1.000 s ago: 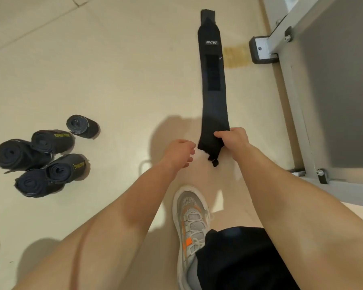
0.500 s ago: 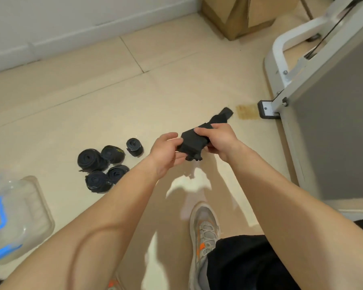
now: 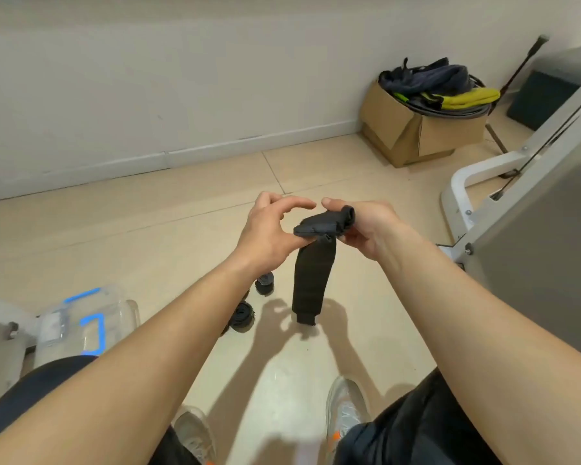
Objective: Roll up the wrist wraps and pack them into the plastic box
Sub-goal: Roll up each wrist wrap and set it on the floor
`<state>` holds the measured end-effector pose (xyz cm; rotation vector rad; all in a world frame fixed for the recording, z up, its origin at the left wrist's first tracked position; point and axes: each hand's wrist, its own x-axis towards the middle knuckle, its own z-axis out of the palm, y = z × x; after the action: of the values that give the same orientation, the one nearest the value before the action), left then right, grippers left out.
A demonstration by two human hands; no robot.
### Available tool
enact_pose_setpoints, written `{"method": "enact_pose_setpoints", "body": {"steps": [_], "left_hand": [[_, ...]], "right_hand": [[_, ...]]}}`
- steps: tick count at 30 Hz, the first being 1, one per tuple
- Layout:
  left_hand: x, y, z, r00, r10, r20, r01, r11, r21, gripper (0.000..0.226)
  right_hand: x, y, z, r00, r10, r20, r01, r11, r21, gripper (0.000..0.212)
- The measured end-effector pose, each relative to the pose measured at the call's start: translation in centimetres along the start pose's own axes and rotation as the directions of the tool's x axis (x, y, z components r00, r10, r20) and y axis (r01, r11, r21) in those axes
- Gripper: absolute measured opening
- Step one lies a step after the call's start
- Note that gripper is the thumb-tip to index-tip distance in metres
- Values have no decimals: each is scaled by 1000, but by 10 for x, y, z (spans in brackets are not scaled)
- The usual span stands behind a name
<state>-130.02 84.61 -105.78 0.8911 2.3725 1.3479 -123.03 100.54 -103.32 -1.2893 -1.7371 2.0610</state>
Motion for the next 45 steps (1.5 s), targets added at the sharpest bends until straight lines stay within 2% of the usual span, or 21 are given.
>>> {"method": "enact_pose_setpoints", "body": {"steps": [4,6,9,10,12,15,17,19,21,24,29,32,34,38,42,45], "left_hand": [[-9,9,-27,999,52,-7,-53,992,-112,38],[-17,16,-36,998,69,-15,-70,983,-168,31],[-25,22,-43,987,90,-131,-113,976,-186,24],[-24,23,-46,980,73,-184,-111,972,-207,19],[-22,24,-55,969,6,-248,-82,952,-295,15],[-19,23,-68,964,-129,-231,8,886,-463,13],[-15,22,-76,963,-199,-182,81,859,-506,14],[-12,21,-79,963,-236,-133,126,824,-552,12],[-9,19,-82,964,-244,-101,140,796,-589,8],[-8,13,-82,967,-237,-96,136,794,-592,10],[-6,3,-82,946,-314,-82,205,773,-600,31],[-3,4,-86,920,-390,-41,249,662,-707,33],[-1,3,-88,904,-426,-41,273,649,-710,36],[5,0,-87,910,-414,-9,301,677,-672,37],[9,1,-83,925,-374,61,299,623,-723,41],[11,2,-83,930,-353,104,316,623,-716,46]], "right_hand": [[-25,-19,21,992,41,119,-42,999,5,5],[-33,-26,31,987,56,151,-62,997,40,18],[-45,-35,42,979,63,192,-71,997,32,13],[-48,-38,45,976,63,208,-71,997,30,9],[-55,-43,46,976,43,211,-40,999,-18,14],[-59,-47,46,982,-86,170,120,972,-200,28],[-59,-46,48,956,-228,184,264,943,-205,28],[-58,-43,50,892,-360,274,404,906,-123,21],[-53,-37,52,798,-461,388,521,851,-61,10],[-43,-25,59,733,-577,360,628,777,-31,16],[-31,-16,71,731,-606,314,622,781,58,19],[-26,-19,73,717,-592,369,594,795,121,21],[-23,-21,74,709,-562,427,558,816,150,21],[-16,-20,79,709,-525,470,539,834,119,23],[-13,-21,81,748,-533,395,547,833,86,21],[-13,-20,82,766,-541,348,550,831,81,19]]}}
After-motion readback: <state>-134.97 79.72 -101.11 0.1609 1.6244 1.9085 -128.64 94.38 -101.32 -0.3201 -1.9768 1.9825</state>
